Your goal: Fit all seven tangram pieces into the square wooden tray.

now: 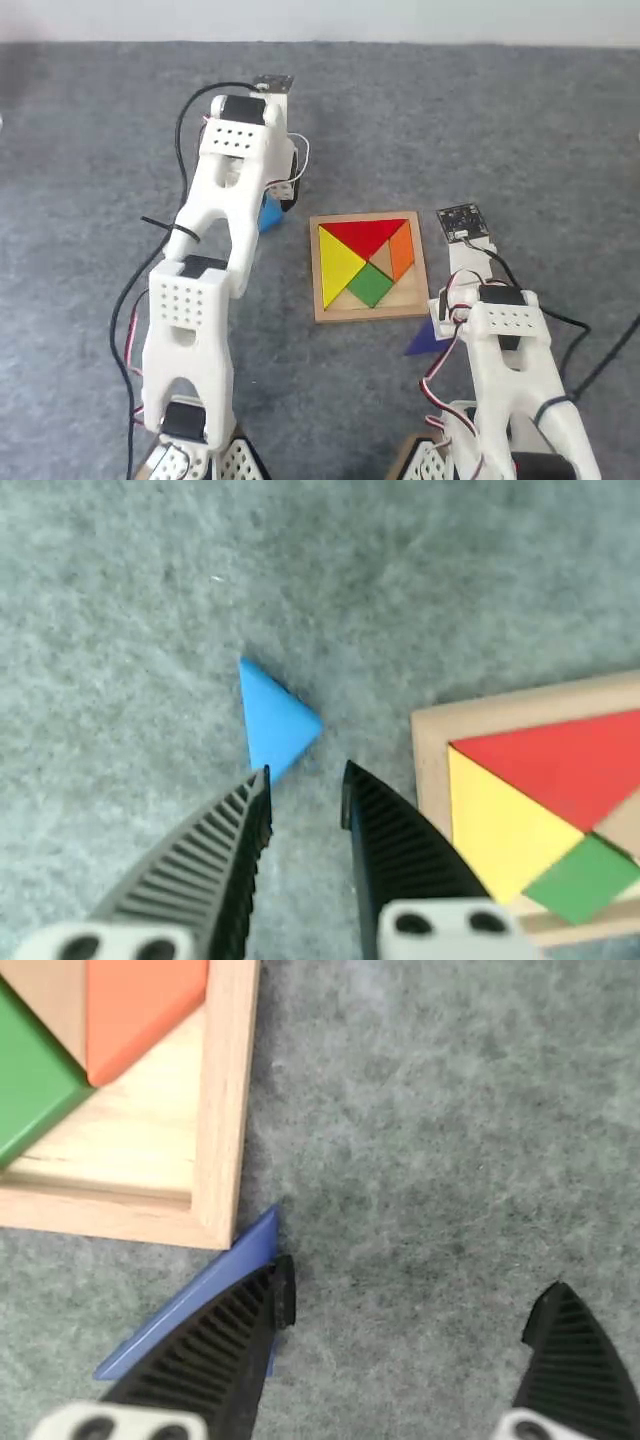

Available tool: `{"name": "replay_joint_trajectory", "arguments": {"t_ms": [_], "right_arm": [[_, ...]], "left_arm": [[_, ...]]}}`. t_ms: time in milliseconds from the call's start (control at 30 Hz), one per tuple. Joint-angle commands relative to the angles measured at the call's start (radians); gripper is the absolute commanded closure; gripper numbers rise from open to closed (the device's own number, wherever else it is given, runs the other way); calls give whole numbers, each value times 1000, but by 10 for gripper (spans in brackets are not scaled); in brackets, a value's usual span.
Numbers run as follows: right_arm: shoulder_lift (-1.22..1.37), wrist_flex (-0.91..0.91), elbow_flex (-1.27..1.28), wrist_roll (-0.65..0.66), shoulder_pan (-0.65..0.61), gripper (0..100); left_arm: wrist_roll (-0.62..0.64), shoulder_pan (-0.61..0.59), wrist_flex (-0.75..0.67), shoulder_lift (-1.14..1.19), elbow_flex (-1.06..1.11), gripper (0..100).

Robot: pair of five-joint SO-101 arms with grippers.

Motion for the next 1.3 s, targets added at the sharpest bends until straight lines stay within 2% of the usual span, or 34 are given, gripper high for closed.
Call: {"name": "replay_joint_trajectory", "arguments": {"t_ms": [0,233,600,900,1067,1267], "right_arm": [[1,8,-5,8,-12,637],[1,8,-3,6,-10,637],[1,8,-3,6,-12,637],[1,8,-2,6,-12,637],[-1,8,8,11,-13,637],[-4,8,8,11,-13,637]], "left_arm": [[-12,2,-25,-83,19,887],[-14,-11,-107,75,24,804],[-12,-64,-107,172,-111,827],[-14,-64,-87,226,-151,828],[-66,-66,-72,232,-147,930],[-92,-66,-51,222,-150,938]]}}
